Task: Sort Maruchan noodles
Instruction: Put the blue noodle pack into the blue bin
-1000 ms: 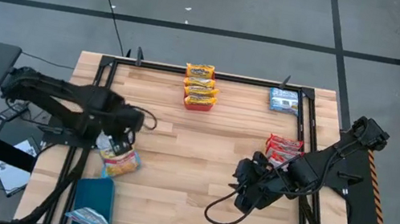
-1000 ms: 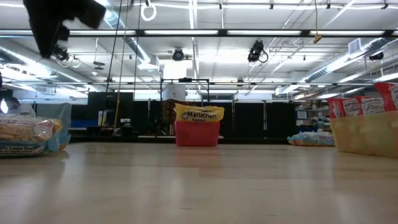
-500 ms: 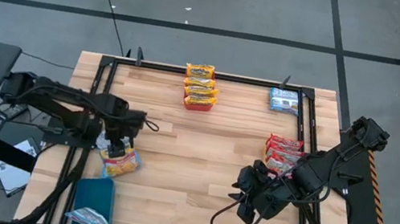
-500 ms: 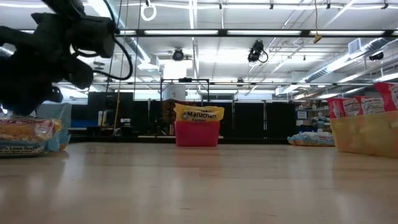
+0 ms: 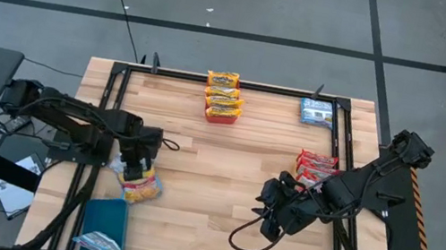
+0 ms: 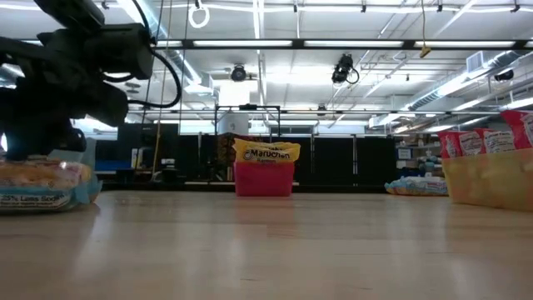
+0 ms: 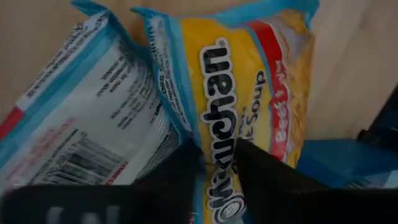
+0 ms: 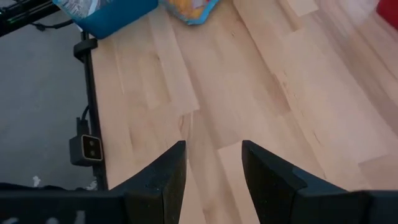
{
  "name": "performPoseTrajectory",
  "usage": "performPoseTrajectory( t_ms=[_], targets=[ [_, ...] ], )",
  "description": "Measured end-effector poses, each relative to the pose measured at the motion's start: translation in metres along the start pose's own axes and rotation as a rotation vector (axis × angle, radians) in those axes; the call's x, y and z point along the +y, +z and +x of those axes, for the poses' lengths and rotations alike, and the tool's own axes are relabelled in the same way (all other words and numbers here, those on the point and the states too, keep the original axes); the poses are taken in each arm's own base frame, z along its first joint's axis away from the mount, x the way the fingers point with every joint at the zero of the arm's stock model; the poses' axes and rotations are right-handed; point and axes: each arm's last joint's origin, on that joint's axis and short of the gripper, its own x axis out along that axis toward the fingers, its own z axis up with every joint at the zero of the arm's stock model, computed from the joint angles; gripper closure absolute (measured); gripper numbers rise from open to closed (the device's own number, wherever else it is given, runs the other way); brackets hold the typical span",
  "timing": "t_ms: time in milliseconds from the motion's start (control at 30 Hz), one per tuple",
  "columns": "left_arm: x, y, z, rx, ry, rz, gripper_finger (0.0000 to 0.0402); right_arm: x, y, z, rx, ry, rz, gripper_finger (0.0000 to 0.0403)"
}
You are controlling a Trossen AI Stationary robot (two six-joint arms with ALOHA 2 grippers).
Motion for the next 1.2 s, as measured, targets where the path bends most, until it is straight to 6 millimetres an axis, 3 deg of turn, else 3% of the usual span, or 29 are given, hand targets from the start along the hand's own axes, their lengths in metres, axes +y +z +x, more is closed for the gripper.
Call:
performPoseTrajectory(
  t_ms=[100,167,300,533,733,867,1200],
  targets=[
    [-0.002,0.0,0.0,-0.003,0.0,0.007,0.0363,-0.002,0.002,0.001,-0.002,-0.006,-0.016,0.0242],
    [-0.002,-0.001,-0.001,0.008,0.012,-0.012,0.0387,-0.002,0.002,0.001,-0.002,-0.008,-0.034,0.0242],
    [-0.009,0.0,-0.016,0.042,0.091,-0.032,0.039,-0.003,0.003,0.002,-0.003,-0.01,-0.068,0.0242],
    [-0.051,0.008,-0.084,0.001,0.249,0.075,0.0393,-0.004,0.004,0.002,-0.002,-0.014,-0.104,0.0242],
    [-0.087,-0.008,-0.131,-0.049,0.387,0.08,0.0394,-0.007,0.006,0.004,-0.003,-0.025,-0.095,0.0242],
    [-0.115,-0.027,-0.133,-0.087,0.394,0.073,0.0394,-0.007,0.006,0.004,-0.001,-0.027,-0.096,0.0242],
    [-0.162,-0.098,-0.106,-0.071,0.419,0.18,0.0394,-0.008,0.006,0.004,0.018,-0.018,-0.144,0.0242]
  ],
)
